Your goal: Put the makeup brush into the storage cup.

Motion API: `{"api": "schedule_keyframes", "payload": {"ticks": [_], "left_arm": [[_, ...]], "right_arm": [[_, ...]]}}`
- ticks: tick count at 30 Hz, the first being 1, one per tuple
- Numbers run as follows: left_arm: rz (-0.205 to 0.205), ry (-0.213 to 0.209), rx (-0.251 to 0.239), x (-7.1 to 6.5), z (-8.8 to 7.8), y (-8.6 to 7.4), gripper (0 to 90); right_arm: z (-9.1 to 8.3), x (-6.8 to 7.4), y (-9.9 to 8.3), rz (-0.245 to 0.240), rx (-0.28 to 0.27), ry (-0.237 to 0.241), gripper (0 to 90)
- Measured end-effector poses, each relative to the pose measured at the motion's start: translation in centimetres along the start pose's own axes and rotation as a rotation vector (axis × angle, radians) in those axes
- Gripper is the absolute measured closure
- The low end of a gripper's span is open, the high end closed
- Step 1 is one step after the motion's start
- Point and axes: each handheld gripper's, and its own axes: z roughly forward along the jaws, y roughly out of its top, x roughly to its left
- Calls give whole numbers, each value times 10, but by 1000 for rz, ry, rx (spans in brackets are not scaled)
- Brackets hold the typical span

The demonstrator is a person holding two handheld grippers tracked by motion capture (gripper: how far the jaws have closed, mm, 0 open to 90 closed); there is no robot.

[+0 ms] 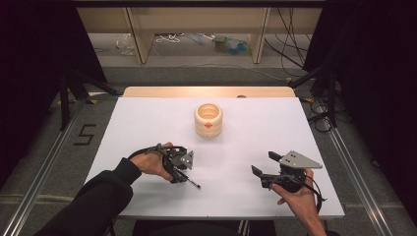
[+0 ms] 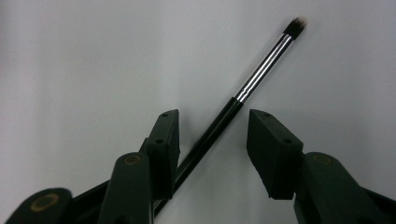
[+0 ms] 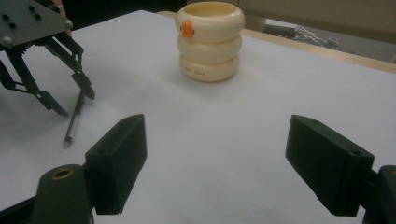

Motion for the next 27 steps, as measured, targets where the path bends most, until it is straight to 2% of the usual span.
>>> {"api": "schedule_keyframes", "payload": {"ticks": [2, 4, 7, 8, 9, 10, 11, 12, 14, 15, 16, 17, 19, 21, 22, 27], "left_arm": [[14, -6, 12, 0, -1, 0, 590], [2, -19, 7, -1, 0, 1, 637], [2, -33, 17, 0, -1, 1, 672], [-9, -36, 8, -1, 0, 1, 672], [3, -36, 18, 0, -1, 1, 693], [3, -39, 21, 0, 0, 2, 697], [1, -43, 21, 0, 0, 2, 706], [-23, -51, 13, 0, 0, 1, 715], [-24, -50, 13, -1, 0, 1, 720], [-24, -52, 14, -1, 0, 2, 725], [-22, -53, 14, -1, 0, 2, 729], [-18, -54, 15, -1, 0, 2, 731], [-11, -55, 23, 0, 0, 2, 738], [-21, -55, 23, -1, 0, 2, 749], [-11, -59, 34, 0, 0, 3, 753], [-32, -58, 40, -2, 0, 5, 774]], "right_arm": [[-1, 1, 0, 12, 17, 6, 214], [0, 1, 0, 14, -5, 6, 215], [-1, 1, 0, 11, 9, 8, 215], [-1, 1, 0, 12, 2, 5, 216], [0, 2, 0, 11, -4, 2, 217], [0, 0, 0, -7, 2, 1, 217], [0, 1, 0, 7, 13, 8, 217], [0, 1, 0, 2, 11, 7, 217], [0, 1, 0, -6, 0, 2, 218], [-2, 1, 1, -8, 17, -3, 218], [0, 1, 1, -4, -1, 1, 218], [0, 1, 0, 5, 10, 10, 218], [0, 1, 0, -5, 5, 5, 217], [-1, 1, 1, -6, 19, -2, 217], [0, 2, 0, 5, 23, 13, 217], [0, 1, 0, 2, 11, 6, 217]]}}
